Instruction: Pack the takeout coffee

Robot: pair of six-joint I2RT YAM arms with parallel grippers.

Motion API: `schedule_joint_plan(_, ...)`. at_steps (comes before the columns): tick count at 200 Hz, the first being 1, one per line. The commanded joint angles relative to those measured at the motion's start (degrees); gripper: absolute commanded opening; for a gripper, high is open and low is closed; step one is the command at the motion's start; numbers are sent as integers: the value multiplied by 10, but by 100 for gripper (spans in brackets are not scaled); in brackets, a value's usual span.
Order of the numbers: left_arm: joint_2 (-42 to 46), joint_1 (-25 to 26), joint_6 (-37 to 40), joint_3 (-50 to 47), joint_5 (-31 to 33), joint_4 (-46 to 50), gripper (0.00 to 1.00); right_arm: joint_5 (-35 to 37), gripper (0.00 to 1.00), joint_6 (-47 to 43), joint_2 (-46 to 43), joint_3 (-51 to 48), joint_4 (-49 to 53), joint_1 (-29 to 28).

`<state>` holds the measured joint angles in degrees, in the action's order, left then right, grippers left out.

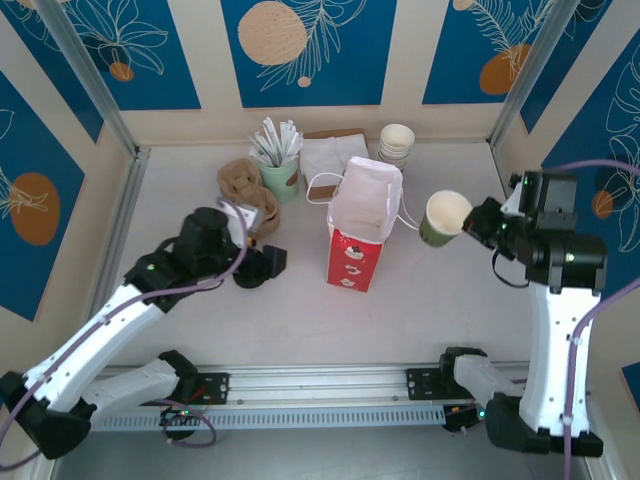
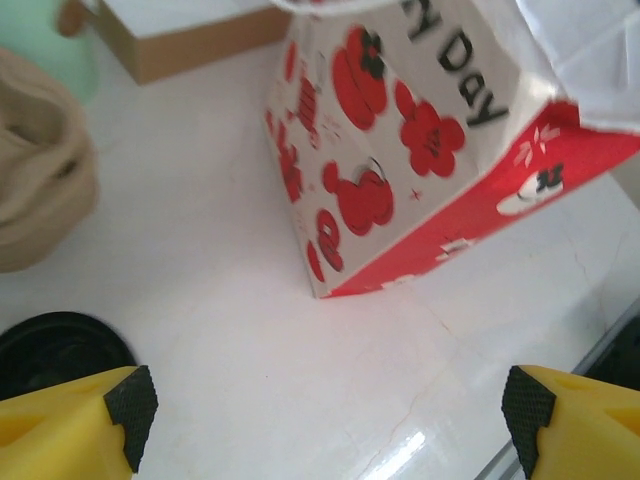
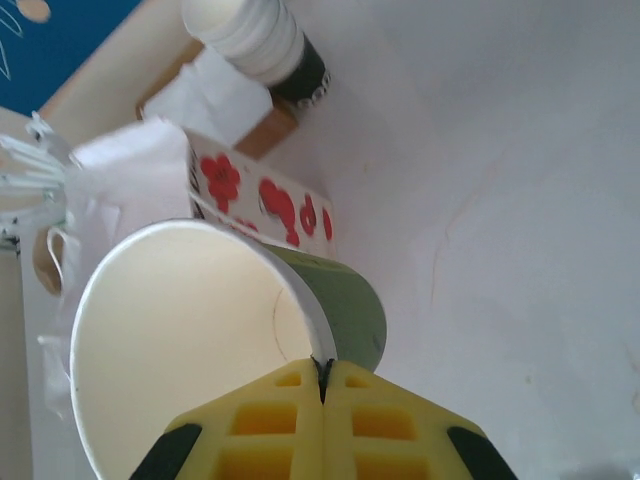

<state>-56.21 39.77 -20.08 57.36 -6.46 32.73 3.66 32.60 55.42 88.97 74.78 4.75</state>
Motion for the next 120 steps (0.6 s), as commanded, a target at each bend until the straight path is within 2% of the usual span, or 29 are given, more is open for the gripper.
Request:
schedule_joint_plan(1, -38, 41, -9, -24, 22, -87, 90, -53, 0, 20, -51, -60, 7, 0)
schedule_joint_plan(45, -133, 107, -23, -55, 40, -189, 88, -96, 0, 36, -139, -158, -8, -16)
schedule_joint_plan(120, -245, 124, -69, -58, 66, -301, 85, -134, 0, 34, -196, -250, -25, -48)
